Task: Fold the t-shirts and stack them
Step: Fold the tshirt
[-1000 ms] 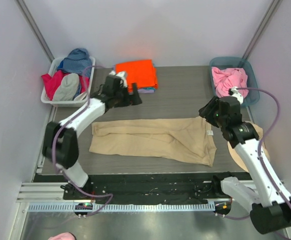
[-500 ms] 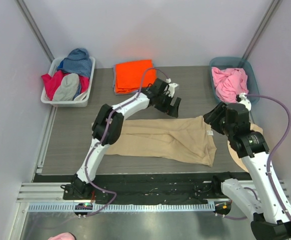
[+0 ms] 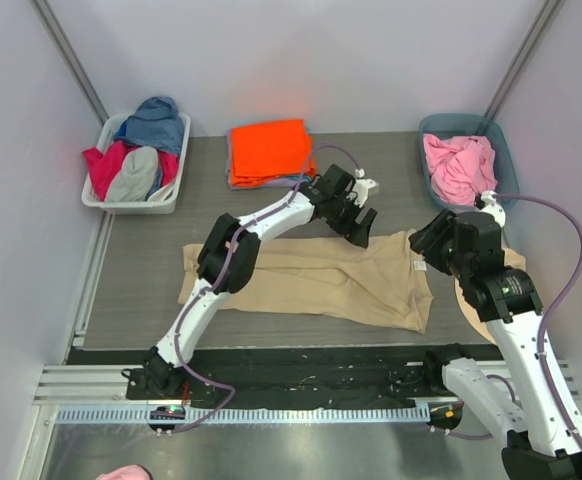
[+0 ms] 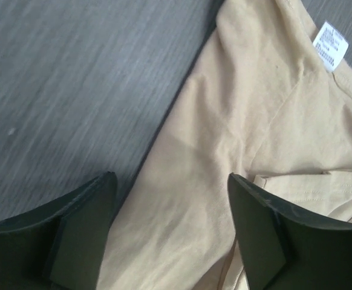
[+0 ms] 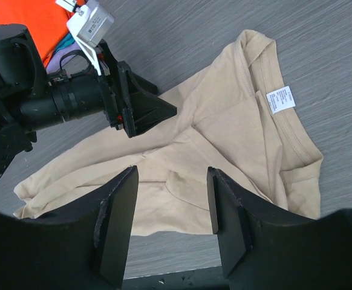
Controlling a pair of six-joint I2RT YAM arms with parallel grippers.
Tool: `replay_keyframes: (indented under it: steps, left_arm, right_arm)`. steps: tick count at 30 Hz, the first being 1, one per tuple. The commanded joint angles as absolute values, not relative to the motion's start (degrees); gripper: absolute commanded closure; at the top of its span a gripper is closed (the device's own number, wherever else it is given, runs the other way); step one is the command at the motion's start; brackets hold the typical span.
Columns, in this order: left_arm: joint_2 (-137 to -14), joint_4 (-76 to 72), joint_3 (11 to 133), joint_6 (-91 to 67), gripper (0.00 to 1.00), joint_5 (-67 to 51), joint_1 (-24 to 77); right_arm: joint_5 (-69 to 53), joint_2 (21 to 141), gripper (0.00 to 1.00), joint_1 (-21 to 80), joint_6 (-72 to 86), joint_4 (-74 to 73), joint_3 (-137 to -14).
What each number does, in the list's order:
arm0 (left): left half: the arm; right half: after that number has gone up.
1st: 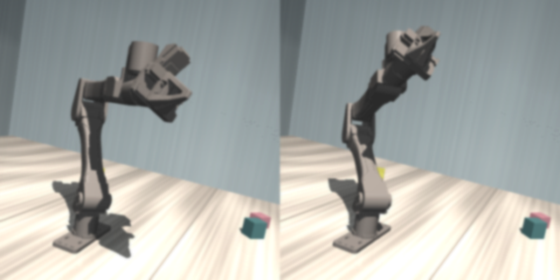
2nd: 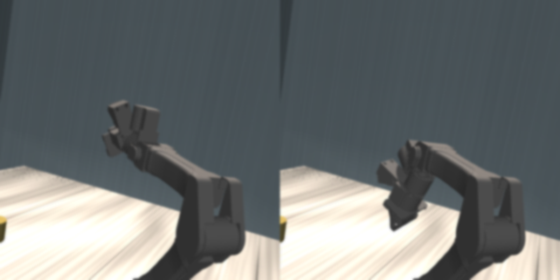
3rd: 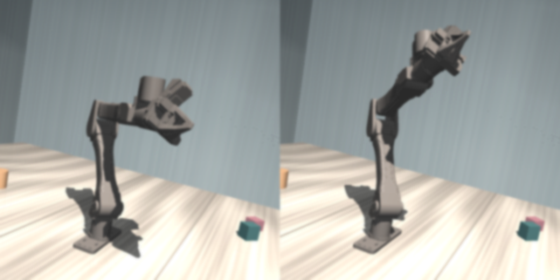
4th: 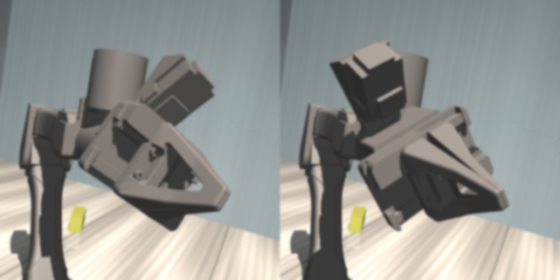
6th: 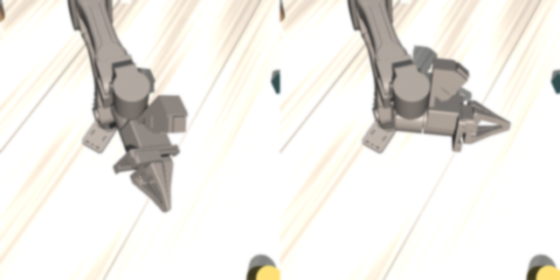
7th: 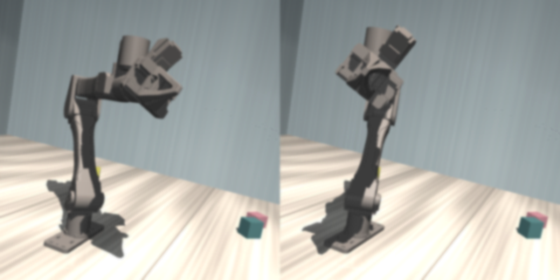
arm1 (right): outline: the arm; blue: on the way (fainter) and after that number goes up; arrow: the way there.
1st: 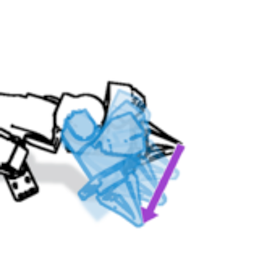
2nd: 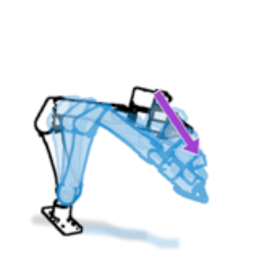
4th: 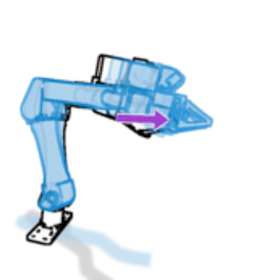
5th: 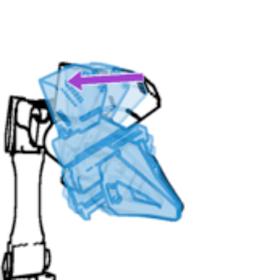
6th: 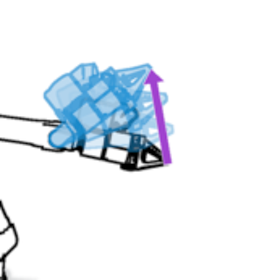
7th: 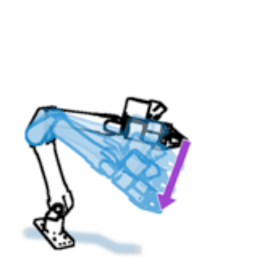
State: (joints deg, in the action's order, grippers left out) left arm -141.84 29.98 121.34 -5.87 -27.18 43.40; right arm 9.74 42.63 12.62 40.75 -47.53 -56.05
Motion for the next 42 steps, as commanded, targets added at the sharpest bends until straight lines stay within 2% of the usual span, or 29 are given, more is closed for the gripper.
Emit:
replay_keyframes:
  steps: [1, 3, 8, 11, 12, 13, 14, 24, 30, 37, 40, 41, 42]
  left_arm:
    - [-144.8, 35.8, 123.4, -4.1, 0.26, -29.5, 45.4]
    - [-145.2, 36.6, 123.7, -3.8, 0.33, -30.4, 45.6]
    - [-145.0, 37.9, 123.0, -2.8, 0.4, -32.5, 46.2]
    - [-145.4, 38.6, 123.0, -2.4, 0.52, -32.9, 46.2]
    - [-146.1, 39.5, 123.7, -2.2, 0.7, -32.9, 46.1]
    - [-146.5, 40.1, 124.4, -2.2, 0.94, -32.2, 46.2]
    - [-147.0, 40.9, 125.2, -2.5, 1.0, -31.8, 46.2]
    - [-152.3, 37.4, 135.0, -12.9, 1.0, -28.7, 40.6]
    - [-154.9, 23.7, 137.6, -29.9, 1.0, -27.7, 33.0]
    - [-157.7, 12.5, 140.1, -43.9, 1.0, -21.3, 30.2]
    - [-158.4, 9.7, 142.1, -47.2, 0.57, -21.8, 30.2]
    - [-158.2, 9.6, 143.0, -47.5, 0.32, -23.0, 30.3]
    - [-156.6, 9.6, 142.8, -47.6, 0.18, -23.5, 30.4]
  right_arm:
    - [10.4, 41.7, 0.43, 12.6, 40.8, -47.5, -56.5]
    - [10.5, 41.2, 0.43, 12.6, 41.0, -47.8, -56.3]
    - [11.0, 40.8, 0.43, 12.6, 41.1, -48.1, -55.7]
    - [10.9, 40.6, 0.43, 12.6, 41.1, -48.1, -55.2]
    - [11.0, 40.6, 0.43, 12.6, 41.2, -48.2, -55.0]
    - [11.0, 40.5, 0.43, 12.6, 41.3, -48.1, -54.9]
    - [11.1, 40.3, 0.43, 12.6, 41.2, -48.1, -54.7]
    - [10.8, 39.6, 0.43, 12.7, 42.5, -48.3, -52.2]
    - [10.6, 40.0, 0.43, 12.6, 42.7, -48.2, -51.7]
    - [11.2, 40.5, 0.43, 12.6, 42.6, -48.3, -51.6]
    - [10.6, 40.3, 0.43, 12.6, 42.6, -48.7, -51.2]
    - [10.5, 40.0, 0.43, 12.7, 42.6, -48.9, -50.9]
    - [10.1, 39.7, 0.43, 12.7, 42.6, -49.0, -50.5]
